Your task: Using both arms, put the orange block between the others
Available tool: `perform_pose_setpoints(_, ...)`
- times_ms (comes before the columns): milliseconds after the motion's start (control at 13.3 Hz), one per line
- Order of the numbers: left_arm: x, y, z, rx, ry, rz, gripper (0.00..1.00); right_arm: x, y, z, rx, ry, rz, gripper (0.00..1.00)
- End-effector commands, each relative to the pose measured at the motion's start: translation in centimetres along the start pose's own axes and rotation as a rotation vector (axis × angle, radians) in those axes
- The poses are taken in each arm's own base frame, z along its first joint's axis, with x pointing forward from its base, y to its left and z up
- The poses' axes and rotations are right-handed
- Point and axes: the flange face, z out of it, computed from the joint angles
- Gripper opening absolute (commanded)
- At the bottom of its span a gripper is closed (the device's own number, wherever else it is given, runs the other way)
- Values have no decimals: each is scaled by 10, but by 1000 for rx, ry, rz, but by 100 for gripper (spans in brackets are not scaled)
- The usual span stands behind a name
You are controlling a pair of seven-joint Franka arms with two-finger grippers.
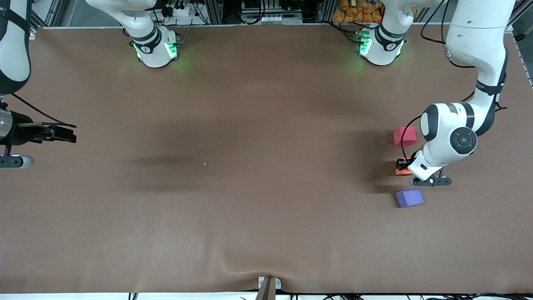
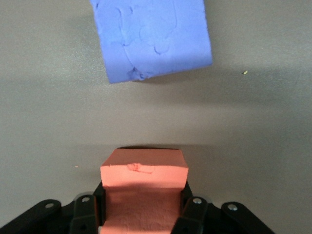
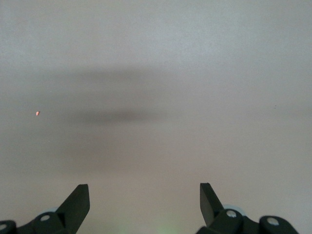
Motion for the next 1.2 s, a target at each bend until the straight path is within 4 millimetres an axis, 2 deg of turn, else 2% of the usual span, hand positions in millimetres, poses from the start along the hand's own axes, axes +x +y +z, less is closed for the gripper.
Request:
perform_pose_setpoints(0,-1,-4,6,-20,1,10,100,-6,-2,-6,-19,7,-5,100)
perform_pose_setpoints(150,0,-4,-7,-23,13,5,100,-6,-1,-5,-16,5,-2,100)
perform_pose_setpoints(225,1,-4,-21,-26,27,2,100,-6,-2,-5,-14,5,-2,100)
perform_pose_setpoints(676,0,-12,-144,-53,100,-44,100,-6,-1,-1,-13,-5,-12,100)
perform_pose_setpoints(751,-2,-17,-169,-59,97,-79,100,-6,-1,-1,-13,-5,-12,100)
perform_pose_setpoints(901,-6,-43,-207,-66,38,-172,100,-6,-1,-1,-13,-5,-12,100)
perform_pose_setpoints(1051,-26,-67,-235,-74,-41,-254,100,-6,-1,-1,-13,-5,-13,100)
perform_pose_setpoints(1126,-30,-71,-248,-79,-23,-264,100,-5,-1,-1,-13,-6,-13,100)
